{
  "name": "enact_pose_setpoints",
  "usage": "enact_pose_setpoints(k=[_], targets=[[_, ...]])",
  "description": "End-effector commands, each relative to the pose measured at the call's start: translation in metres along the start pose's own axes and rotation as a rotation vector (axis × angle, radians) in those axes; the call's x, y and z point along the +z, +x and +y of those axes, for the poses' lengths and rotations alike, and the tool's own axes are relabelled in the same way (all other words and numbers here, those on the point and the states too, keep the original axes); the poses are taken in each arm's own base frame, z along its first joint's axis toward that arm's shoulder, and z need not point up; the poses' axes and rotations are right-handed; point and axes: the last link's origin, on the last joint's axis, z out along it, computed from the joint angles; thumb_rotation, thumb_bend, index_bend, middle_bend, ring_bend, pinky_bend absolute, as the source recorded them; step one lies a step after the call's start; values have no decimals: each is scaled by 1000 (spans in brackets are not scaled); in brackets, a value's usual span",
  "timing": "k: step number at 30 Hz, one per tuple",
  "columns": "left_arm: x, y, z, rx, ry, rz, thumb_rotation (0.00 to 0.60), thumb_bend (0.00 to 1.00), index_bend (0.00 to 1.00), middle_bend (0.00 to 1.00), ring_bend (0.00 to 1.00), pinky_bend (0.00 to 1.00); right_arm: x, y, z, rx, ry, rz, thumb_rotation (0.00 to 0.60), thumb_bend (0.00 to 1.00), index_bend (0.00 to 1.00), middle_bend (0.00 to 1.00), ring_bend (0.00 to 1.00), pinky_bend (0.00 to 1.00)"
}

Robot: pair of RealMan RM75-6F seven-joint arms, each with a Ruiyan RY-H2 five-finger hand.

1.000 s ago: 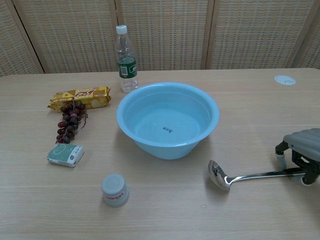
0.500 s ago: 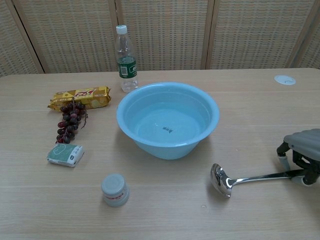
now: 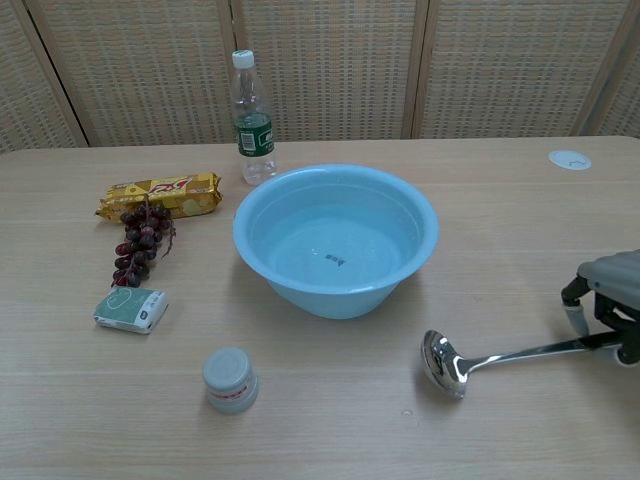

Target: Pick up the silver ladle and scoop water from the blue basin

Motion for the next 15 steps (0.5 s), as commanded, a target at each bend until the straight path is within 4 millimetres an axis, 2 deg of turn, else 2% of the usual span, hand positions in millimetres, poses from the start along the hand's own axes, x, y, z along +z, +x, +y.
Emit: enact_pose_setpoints(k=[1, 6, 15], targets=[[0, 0, 0, 0, -1, -2, 600, 0, 0, 0, 0, 0, -8, 6, 5, 20, 26, 20, 600, 807, 724, 894, 876, 1000], [0, -1, 2, 2, -11, -7, 600, 0, 0, 0, 0, 0, -25, 23, 20, 41, 82, 79, 600, 845, 746, 900, 881, 1000], [0, -2, 3, 3, -13, -8, 600, 0, 0, 0, 0, 0, -48, 40, 29, 69, 140, 101, 600, 853, 755, 902, 881, 1000]])
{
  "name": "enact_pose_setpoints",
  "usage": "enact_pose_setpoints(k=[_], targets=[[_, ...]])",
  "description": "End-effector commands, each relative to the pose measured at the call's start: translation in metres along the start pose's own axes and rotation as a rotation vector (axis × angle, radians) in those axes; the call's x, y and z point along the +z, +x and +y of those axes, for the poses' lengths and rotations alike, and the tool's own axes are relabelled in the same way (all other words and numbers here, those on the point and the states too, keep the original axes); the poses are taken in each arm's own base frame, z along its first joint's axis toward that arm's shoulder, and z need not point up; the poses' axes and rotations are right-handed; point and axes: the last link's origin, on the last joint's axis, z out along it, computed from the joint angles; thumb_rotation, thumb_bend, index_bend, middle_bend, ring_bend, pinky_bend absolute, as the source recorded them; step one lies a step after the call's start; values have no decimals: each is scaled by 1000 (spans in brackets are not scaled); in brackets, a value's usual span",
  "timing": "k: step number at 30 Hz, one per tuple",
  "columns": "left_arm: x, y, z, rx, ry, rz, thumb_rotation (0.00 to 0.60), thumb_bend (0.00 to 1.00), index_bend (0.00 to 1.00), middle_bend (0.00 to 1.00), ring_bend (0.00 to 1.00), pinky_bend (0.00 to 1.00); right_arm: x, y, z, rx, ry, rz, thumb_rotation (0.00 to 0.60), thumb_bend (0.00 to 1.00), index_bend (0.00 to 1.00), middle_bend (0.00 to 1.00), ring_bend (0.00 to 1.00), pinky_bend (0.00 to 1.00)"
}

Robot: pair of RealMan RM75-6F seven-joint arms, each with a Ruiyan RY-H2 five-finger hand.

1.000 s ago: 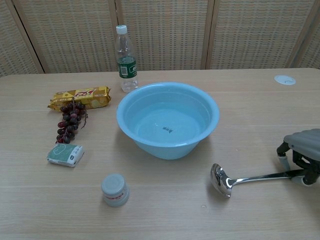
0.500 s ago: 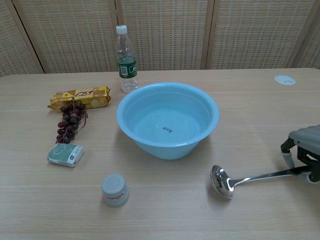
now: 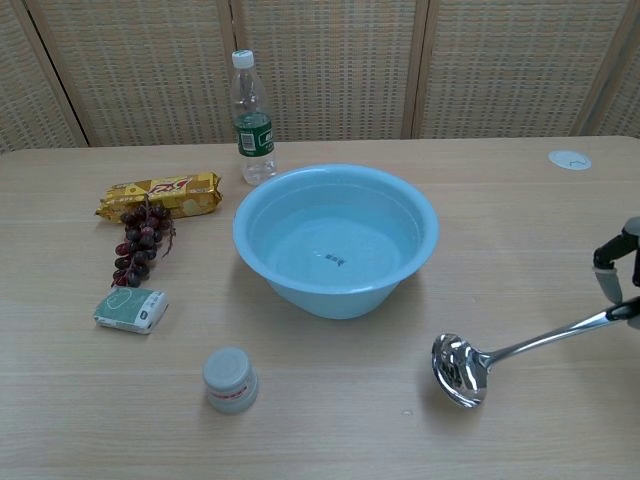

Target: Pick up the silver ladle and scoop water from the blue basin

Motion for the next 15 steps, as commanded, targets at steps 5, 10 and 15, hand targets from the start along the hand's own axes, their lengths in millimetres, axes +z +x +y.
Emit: enact_pose_setpoints(k=[5, 10, 15], targets=[[0, 0, 0, -1, 1, -2, 600, 0, 0, 0, 0, 0, -15, 15, -2, 52, 40, -13, 600, 855, 756, 902, 881, 1000], [1, 0, -1, 0, 4, -2, 600, 0, 0, 0, 0, 0, -19, 36, -2, 76, 57, -2, 600, 855, 756, 903, 881, 1000], [1, 0, 0, 0, 3, -2, 600, 0, 0, 0, 0, 0, -20, 63, -4, 57, 67, 28, 600, 855, 756, 903, 881, 1000]])
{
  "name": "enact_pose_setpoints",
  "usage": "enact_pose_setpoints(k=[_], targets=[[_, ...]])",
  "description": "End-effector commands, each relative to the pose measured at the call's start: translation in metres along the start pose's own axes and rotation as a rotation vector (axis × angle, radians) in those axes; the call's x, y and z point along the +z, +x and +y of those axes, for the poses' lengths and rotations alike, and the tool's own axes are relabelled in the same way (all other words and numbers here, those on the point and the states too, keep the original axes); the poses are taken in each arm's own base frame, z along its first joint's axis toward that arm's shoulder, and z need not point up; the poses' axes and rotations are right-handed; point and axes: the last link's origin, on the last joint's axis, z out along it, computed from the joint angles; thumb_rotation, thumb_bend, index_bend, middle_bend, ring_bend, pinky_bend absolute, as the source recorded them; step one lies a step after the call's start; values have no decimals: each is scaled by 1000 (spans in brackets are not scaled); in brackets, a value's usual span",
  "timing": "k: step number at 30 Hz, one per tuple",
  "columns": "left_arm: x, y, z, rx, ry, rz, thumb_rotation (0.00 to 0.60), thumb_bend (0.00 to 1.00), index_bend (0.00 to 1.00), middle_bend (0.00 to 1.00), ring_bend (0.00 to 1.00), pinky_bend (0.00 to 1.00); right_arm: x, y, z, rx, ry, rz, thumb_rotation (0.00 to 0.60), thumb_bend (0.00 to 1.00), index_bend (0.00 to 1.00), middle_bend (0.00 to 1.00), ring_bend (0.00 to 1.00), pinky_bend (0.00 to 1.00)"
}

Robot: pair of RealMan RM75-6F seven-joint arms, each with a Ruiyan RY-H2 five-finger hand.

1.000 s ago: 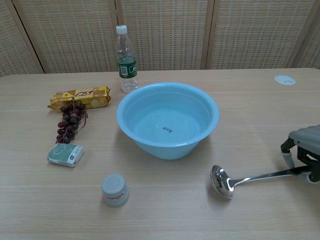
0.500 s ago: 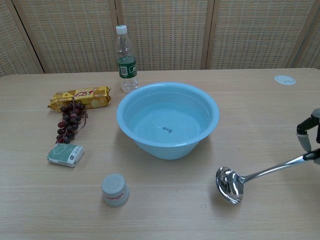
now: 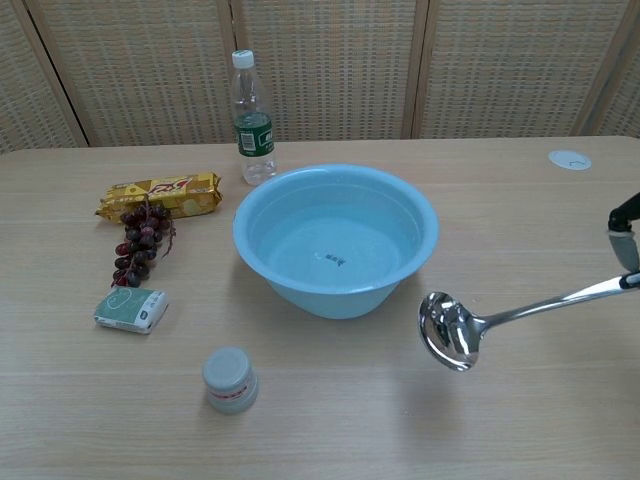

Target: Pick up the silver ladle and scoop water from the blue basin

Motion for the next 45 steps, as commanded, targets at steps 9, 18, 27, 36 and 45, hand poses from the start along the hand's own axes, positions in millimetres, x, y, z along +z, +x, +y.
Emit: enact_pose_setpoints(k=[9, 18, 27, 36, 45], targets=[[2, 0, -1, -4, 0, -6, 600, 0, 0, 0, 0, 0, 8, 74, -16, -18, 20, 41, 600, 856, 756, 903, 881, 1000], [4, -1, 1, 0, -13, -15, 600, 0, 0, 0, 0, 0, 31, 121, -38, -67, 29, -26, 600, 858, 757, 903, 881, 1000], [5, 1, 0, -11, -11, -19, 600, 0, 0, 0, 0, 0, 93, 150, -77, -89, -3, -83, 600, 861, 758, 903, 881, 1000], [7, 3, -3, -23, -9, -23, 600, 0, 0, 0, 0, 0, 146, 156, -107, -96, -135, -106, 600, 861, 758, 903, 881, 1000], [10, 4, -8, -38, 3, -34, 600, 0, 0, 0, 0, 0, 183, 139, -121, -216, -247, -40, 600, 861, 759, 906, 883, 1000]])
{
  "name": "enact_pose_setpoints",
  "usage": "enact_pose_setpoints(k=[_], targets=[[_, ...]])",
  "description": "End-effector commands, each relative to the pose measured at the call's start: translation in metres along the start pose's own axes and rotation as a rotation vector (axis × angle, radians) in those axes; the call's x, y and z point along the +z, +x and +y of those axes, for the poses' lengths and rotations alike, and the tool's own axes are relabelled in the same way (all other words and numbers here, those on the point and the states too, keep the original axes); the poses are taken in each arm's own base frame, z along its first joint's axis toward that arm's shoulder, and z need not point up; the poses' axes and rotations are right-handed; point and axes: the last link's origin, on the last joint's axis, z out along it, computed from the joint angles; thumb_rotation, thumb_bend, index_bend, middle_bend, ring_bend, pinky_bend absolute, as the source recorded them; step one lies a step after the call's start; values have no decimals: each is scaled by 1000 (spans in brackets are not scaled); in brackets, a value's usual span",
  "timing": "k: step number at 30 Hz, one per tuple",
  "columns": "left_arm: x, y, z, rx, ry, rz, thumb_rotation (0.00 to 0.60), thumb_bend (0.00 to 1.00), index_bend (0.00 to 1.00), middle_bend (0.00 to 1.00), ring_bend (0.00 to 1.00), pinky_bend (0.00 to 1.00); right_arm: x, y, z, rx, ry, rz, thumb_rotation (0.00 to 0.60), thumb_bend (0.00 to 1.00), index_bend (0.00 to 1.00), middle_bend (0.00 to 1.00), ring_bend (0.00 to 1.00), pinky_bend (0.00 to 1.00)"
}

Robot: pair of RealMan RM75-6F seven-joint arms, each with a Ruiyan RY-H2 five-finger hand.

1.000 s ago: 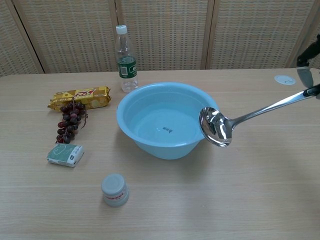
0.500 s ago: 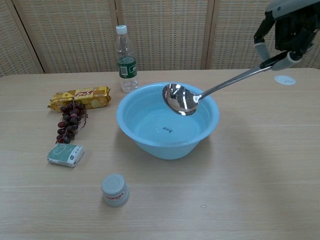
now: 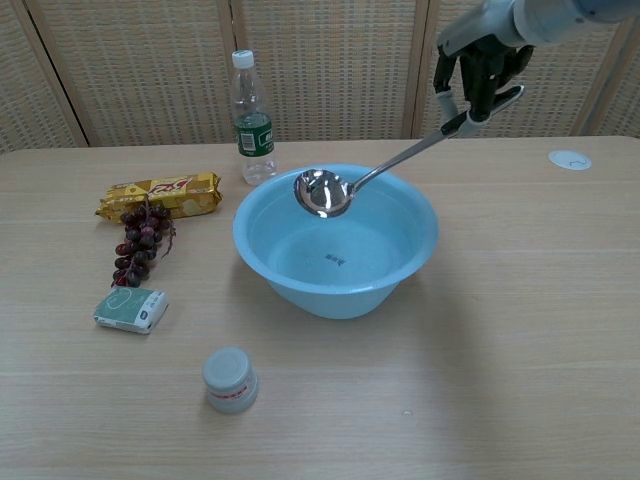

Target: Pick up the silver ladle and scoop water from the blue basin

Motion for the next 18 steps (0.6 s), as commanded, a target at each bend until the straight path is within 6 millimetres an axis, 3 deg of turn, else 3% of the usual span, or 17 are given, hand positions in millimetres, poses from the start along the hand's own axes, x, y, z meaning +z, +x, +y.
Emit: enact_pose_setpoints(k=[1, 6, 18], targets=[[1, 0, -1, -2, 3, -3, 600, 0, 0, 0, 0, 0, 14, -7, -11, -77, -61, 41, 600, 861, 759, 906, 883, 1000], [4, 0, -4, -10, 13, -12, 600, 0, 0, 0, 0, 0, 28, -13, -28, -193, -97, 138, 600, 861, 759, 906, 883, 1000], [8, 1, -5, -27, 9, -32, 600, 0, 0, 0, 0, 0, 39, -36, -50, -361, -95, 253, 600, 863, 767, 911, 887, 1000]])
